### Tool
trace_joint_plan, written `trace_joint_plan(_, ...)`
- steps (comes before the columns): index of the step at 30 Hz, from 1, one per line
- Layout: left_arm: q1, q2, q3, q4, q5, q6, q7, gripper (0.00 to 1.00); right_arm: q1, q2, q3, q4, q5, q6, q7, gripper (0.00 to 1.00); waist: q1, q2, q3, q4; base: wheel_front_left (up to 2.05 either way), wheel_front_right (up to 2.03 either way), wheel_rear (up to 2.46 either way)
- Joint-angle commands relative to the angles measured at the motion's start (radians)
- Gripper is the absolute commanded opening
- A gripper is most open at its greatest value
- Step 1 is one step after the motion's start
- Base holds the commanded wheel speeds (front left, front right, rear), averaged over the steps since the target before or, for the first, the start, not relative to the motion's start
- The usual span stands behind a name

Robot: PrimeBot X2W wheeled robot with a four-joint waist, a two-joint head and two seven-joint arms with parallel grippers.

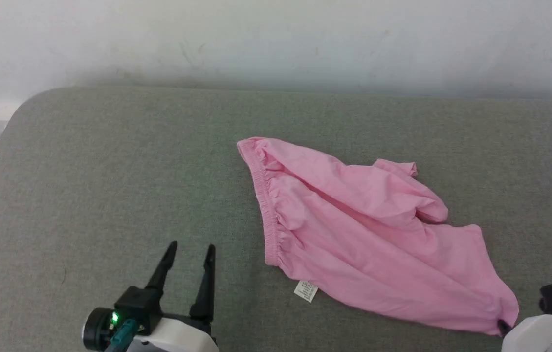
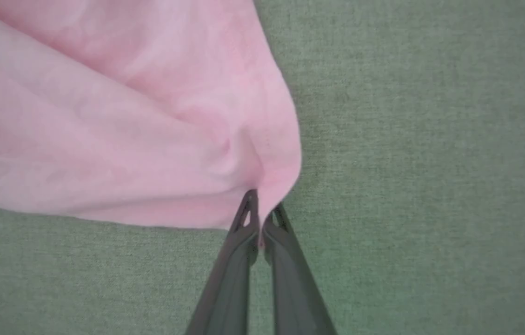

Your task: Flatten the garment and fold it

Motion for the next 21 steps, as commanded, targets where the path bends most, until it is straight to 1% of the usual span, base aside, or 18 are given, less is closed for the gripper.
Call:
trace_joint_plan(1,-0.012,0.003,-0.006,0.004,0.003,-0.007,0.003,1.0,-0.01,0.001,-0.008,-0.002,-0.005,-0.001,-0.008,0.0,-0.0001,0.0,-0.014,-0.015,0.0,0.0,0.0)
trace_joint_plan(3,-0.012,0.009,-0.029,0.019,-0.009,-0.038,0.046,1.0,-0.011,0.001,-0.026,-0.021,-0.008,-0.001,-0.019,0.0,-0.0001,0.0,-0.022,-0.029,0.0,0.0,0.0)
trace_joint_plan(5,-0.02,0.018,-0.067,0.035,-0.024,-0.077,0.117,1.0,-0.008,0.001,-0.038,-0.043,-0.012,-0.001,-0.019,0.0,-0.0001,0.0,-0.024,-0.043,0.0,0.0,0.0)
trace_joint_plan(8,-0.047,0.021,-0.108,0.055,-0.061,-0.107,0.228,1.0,-0.004,0.001,-0.037,-0.072,-0.015,-0.001,-0.006,0.0,-0.0001,0.0,-0.019,-0.061,0.0,0.0,0.0)
trace_joint_plan(11,-0.087,0.016,-0.131,0.077,-0.085,-0.116,0.304,1.0,-0.007,0.001,-0.03,-0.09,-0.009,-0.001,0.002,0.0,-0.0001,0.0,-0.008,-0.076,0.0,0.0,0.0)
trace_joint_plan(15,-0.134,0.002,-0.151,0.12,-0.1,-0.119,0.366,1.0,-0.013,0.001,-0.014,-0.102,-0.002,-0.001,0.002,0.0,-0.0001,0.0,0.009,-0.092,0.0,0.0,0.0)
trace_joint_plan(18,-0.161,-0.004,-0.165,0.165,-0.098,-0.117,0.395,1.0,-0.019,0.001,-0.001,-0.106,0.004,-0.001,-0.002,0.0,-0.0001,0.0,0.023,-0.103,0.0,0.0,0.0)
trace_joint_plan(21,-0.186,-0.009,-0.169,0.204,-0.091,-0.108,0.396,1.0,-0.026,0.001,0.007,-0.112,0.006,-0.001,-0.004,0.0,-0.0001,0.0,0.04,-0.111,0.0,0.0,0.0)
